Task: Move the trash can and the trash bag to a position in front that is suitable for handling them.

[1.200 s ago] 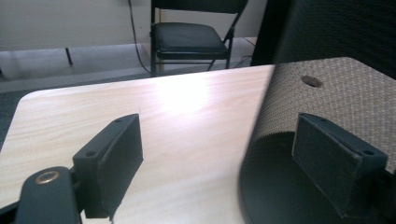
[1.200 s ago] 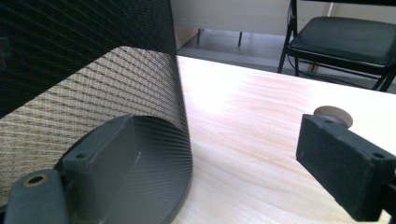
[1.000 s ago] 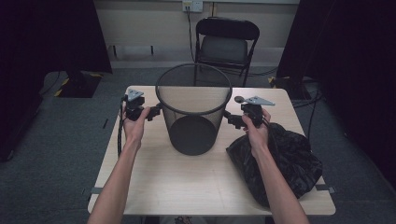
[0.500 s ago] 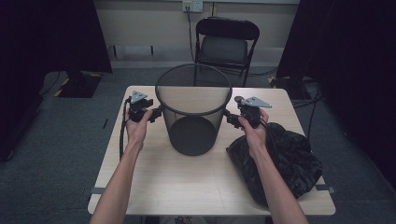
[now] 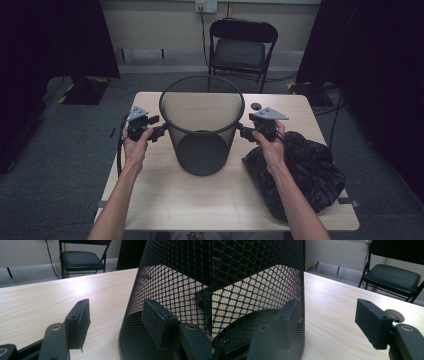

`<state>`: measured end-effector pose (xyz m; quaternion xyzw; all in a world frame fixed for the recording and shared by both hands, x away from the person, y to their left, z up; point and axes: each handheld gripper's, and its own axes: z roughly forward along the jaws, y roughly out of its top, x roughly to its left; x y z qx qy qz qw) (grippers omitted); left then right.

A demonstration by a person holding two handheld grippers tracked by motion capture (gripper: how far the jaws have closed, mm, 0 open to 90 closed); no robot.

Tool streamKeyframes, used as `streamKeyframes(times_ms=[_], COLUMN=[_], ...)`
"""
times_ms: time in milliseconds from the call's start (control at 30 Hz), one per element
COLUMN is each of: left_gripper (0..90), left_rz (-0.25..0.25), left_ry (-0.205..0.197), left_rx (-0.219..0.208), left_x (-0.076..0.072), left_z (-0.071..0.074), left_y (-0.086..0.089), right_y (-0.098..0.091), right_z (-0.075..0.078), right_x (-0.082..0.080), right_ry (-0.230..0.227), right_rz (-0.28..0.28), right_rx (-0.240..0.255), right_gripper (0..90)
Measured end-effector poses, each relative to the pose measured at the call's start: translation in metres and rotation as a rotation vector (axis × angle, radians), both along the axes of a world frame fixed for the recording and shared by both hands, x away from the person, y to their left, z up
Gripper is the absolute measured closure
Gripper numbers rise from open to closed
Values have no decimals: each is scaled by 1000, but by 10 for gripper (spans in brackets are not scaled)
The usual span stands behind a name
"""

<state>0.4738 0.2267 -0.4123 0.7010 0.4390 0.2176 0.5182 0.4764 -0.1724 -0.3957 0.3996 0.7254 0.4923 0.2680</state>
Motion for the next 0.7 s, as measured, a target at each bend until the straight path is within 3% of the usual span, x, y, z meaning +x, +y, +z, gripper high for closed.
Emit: streamKeyframes(times_ms=[267, 367, 533, 700], left_gripper=[408, 418, 417, 417], left_rz=[2, -9, -37, -34], left_ry=[-15, -18, -12, -20], left_rx=[17, 22, 48, 95], left_x=[-25, -34, -42, -54], left_z=[2, 2, 5, 9], left_y=[3, 4, 6, 5], right_y=[3, 2, 1, 1], right_z=[4, 4, 4, 5], right_x=[-12, -15, -23, -31], right_ry=[-3, 3, 15, 24], right_rz=[51, 61, 83, 113], right_rx=[-45, -40, -28, -39], right_gripper=[350, 358, 360, 360])
